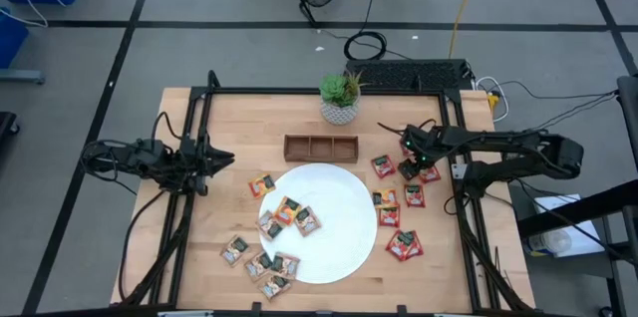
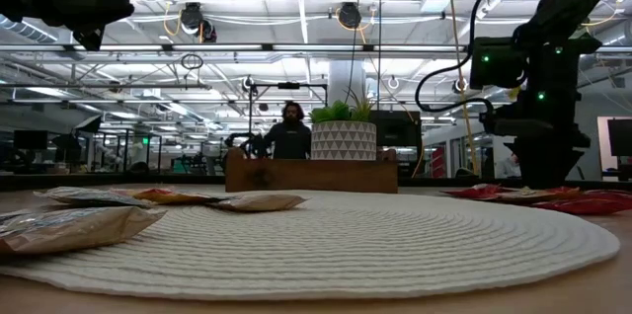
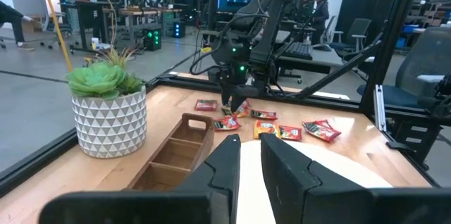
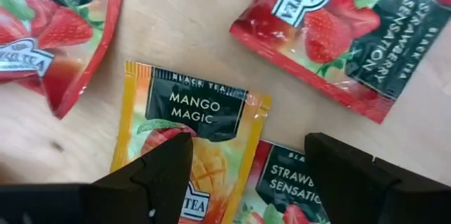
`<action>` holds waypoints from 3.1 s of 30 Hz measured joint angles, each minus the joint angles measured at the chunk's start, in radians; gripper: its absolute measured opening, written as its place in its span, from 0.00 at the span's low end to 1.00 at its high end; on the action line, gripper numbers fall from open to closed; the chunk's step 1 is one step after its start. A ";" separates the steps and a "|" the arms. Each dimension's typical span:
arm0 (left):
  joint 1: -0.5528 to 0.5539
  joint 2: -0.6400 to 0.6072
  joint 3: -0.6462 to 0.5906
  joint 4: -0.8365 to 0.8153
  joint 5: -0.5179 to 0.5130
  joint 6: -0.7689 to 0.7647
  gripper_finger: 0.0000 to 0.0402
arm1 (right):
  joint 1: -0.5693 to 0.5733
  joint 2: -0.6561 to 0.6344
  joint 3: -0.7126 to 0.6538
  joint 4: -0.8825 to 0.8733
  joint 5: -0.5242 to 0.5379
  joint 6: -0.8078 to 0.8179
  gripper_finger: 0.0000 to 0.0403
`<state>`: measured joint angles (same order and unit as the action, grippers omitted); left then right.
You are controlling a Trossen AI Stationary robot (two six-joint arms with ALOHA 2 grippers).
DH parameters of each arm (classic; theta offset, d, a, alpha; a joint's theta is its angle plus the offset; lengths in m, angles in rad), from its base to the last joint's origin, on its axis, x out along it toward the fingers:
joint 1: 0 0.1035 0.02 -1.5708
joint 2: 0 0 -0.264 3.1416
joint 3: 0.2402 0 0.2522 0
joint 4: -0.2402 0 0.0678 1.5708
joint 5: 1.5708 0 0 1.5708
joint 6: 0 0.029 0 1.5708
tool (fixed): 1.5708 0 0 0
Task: Pick & Place Tea
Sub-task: Put the mango tea bag into the wooden organizer
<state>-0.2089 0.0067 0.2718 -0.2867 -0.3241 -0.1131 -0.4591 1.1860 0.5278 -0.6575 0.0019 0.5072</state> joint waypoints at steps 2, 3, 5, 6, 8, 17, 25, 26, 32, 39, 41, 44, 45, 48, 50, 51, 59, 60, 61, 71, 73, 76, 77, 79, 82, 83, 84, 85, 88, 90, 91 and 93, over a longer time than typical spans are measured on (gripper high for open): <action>0.000 0.000 0.000 0.000 0.000 0.000 0.16 | 0.000 -0.001 0.000 0.002 -0.029 0.003 0.63; 0.000 0.000 0.000 0.000 0.000 0.000 0.16 | 0.000 -0.001 0.000 0.003 -0.046 0.004 0.63; 0.000 0.000 0.000 0.000 0.000 0.000 0.16 | 0.000 -0.001 0.000 0.004 -0.071 0.011 0.63; 0.000 0.000 0.000 0.000 0.000 0.000 0.16 | 0.001 -0.001 0.001 0.004 -0.080 0.020 0.63; 0.000 0.000 0.000 0.000 0.000 0.000 0.16 | 0.002 -0.004 0.001 0.006 -0.103 0.028 0.63; 0.000 0.000 0.000 0.000 0.000 0.000 0.16 | 0.002 -0.030 -0.003 0.031 -0.186 0.029 0.63; 0.000 0.000 0.000 0.000 0.000 0.000 0.16 | 0.003 -0.030 -0.003 0.071 -0.270 0.022 0.63; 0.000 0.000 0.000 0.000 0.000 0.000 0.16 | 0.003 -0.030 -0.003 0.072 -0.270 0.022 0.63; 0.000 0.000 0.000 0.000 0.000 0.000 0.16 | 0.003 -0.031 -0.003 0.071 -0.271 0.020 0.63; 0.000 0.000 0.000 0.000 0.000 0.000 0.16 | 0.055 -0.027 -0.002 0.071 -0.173 -0.039 0.63; 0.000 0.000 0.000 0.000 0.000 0.000 0.16 | 0.084 -0.022 -0.002 0.071 -0.102 -0.052 0.63; 0.000 0.000 0.000 0.000 0.000 0.000 0.16 | 0.115 -0.015 -0.010 0.079 -0.063 -0.050 0.63; 0.000 0.000 0.000 0.000 0.000 0.000 0.16 | 0.123 -0.015 -0.013 0.082 -0.058 -0.042 0.63; 0.000 0.000 0.000 0.000 0.000 0.000 0.16 | 0.144 -0.015 -0.021 0.085 -0.064 -0.003 0.63; 0.000 0.000 0.000 0.000 0.000 0.000 0.16 | 0.159 -0.015 -0.022 0.083 -0.089 0.024 0.63; 0.000 0.000 0.000 0.000 0.000 0.000 0.16 | 0.166 -0.015 -0.023 0.085 -0.104 0.038 0.63; 0.000 0.000 0.000 0.000 0.000 0.000 0.16 | 0.234 -0.014 -0.024 0.098 -0.038 0.059 0.63; 0.000 0.000 0.000 0.000 0.000 0.000 0.16 | 0.242 -0.012 -0.024 0.097 -0.018 0.058 0.63; 0.000 0.000 0.000 0.000 0.000 0.000 0.16 | 0.248 -0.006 -0.024 0.097 -0.003 0.057 0.63; 0.000 0.000 0.000 0.000 0.000 0.000 0.16 | 0.285 0.119 -0.025 0.086 0.060 0.057 0.60; 0.000 0.000 0.000 0.000 0.000 0.000 0.16 | 0.284 0.139 -0.025 0.089 0.059 0.057 0.55; 0.000 0.000 0.000 0.000 0.000 0.000 0.16 | 0.284 0.153 -0.025 0.092 0.057 0.057 0.45; 0.000 0.000 0.000 0.000 0.000 0.000 0.16 | 0.284 0.153 -0.025 0.094 0.057 0.057 0.42; 0.000 0.000 0.000 0.000 0.000 0.000 0.16 | 0.284 0.152 -0.026 0.095 0.057 0.057 0.34; 0.000 0.000 0.000 0.000 0.000 0.000 0.16 | 0.284 0.152 -0.026 0.096 0.052 0.056 0.22; 0.000 0.000 0.000 0.000 0.000 0.000 0.16 | 0.284 0.152 -0.026 0.098 0.050 0.056 0.17; 0.000 0.000 0.000 0.000 0.000 0.000 0.16 | 0.284 0.152 -0.026 0.102 0.047 0.056 0.13; 0.000 0.000 0.000 0.000 0.000 0.000 0.16 | 0.284 0.152 -0.026 0.106 0.044 0.055 0.09; 0.000 0.000 0.000 0.000 0.000 0.000 0.16 | 0.284 0.152 -0.026 0.118 0.042 0.041 0.02; 0.000 0.000 0.000 0.000 0.000 0.000 0.16 | 0.284 0.152 -0.026 0.124 0.044 0.040 0.01; 0.000 0.000 0.000 0.000 0.000 0.000 0.16 | 0.284 0.148 -0.026 0.128 0.046 0.036 0.01; 0.000 0.000 0.000 0.000 0.000 0.000 0.16 | 0.284 0.132 -0.026 0.134 0.049 0.031 0.00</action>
<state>-0.2092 0.0067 0.2722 -0.2871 -0.3242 -0.1131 -0.1749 1.3177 0.5022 -0.5235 0.0509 0.5378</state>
